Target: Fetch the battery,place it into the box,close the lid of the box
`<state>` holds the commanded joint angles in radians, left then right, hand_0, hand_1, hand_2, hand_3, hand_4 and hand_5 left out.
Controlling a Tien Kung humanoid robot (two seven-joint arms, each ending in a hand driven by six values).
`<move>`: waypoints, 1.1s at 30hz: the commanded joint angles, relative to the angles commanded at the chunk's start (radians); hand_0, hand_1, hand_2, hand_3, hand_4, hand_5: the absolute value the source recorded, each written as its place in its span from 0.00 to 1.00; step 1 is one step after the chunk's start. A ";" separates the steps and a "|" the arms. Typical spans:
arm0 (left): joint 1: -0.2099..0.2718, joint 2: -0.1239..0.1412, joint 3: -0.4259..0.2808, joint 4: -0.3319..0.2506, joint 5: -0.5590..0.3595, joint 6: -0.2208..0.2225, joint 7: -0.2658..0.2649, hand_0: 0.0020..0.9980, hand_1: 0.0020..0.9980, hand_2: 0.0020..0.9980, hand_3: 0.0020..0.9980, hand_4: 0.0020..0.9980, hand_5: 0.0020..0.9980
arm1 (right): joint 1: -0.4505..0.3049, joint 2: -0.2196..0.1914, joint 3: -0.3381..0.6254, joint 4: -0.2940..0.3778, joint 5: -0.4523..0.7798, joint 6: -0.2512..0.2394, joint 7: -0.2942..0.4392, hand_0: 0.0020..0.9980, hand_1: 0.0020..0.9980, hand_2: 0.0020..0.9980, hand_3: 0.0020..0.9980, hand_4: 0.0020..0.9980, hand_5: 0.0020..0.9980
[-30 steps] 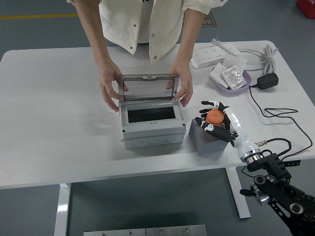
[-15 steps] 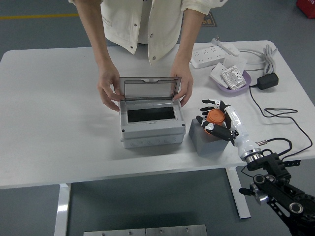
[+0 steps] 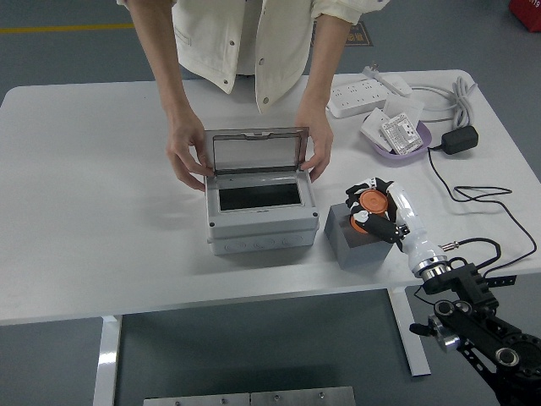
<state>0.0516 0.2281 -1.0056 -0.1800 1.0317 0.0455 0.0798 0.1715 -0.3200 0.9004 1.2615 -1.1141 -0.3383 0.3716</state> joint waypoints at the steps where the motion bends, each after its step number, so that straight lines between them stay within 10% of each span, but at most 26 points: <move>1: 0.000 0.000 0.000 0.000 -0.001 0.000 0.000 0.57 0.75 0.58 0.52 0.14 0.00 | 0.000 0.000 -0.001 0.000 -0.002 -0.001 -0.001 0.37 0.35 0.33 0.33 0.06 0.00; 33: -0.001 0.004 -0.016 0.000 0.009 0.012 -0.008 0.57 0.75 0.58 0.53 0.16 0.00 | 0.069 -0.003 0.006 0.016 -0.184 -0.035 -0.055 0.23 0.24 0.24 0.22 0.00 0.00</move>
<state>0.0505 0.2318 -1.0211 -0.1800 1.0402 0.0571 0.0723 0.2410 -0.3229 0.9065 1.2771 -1.2977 -0.3737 0.3165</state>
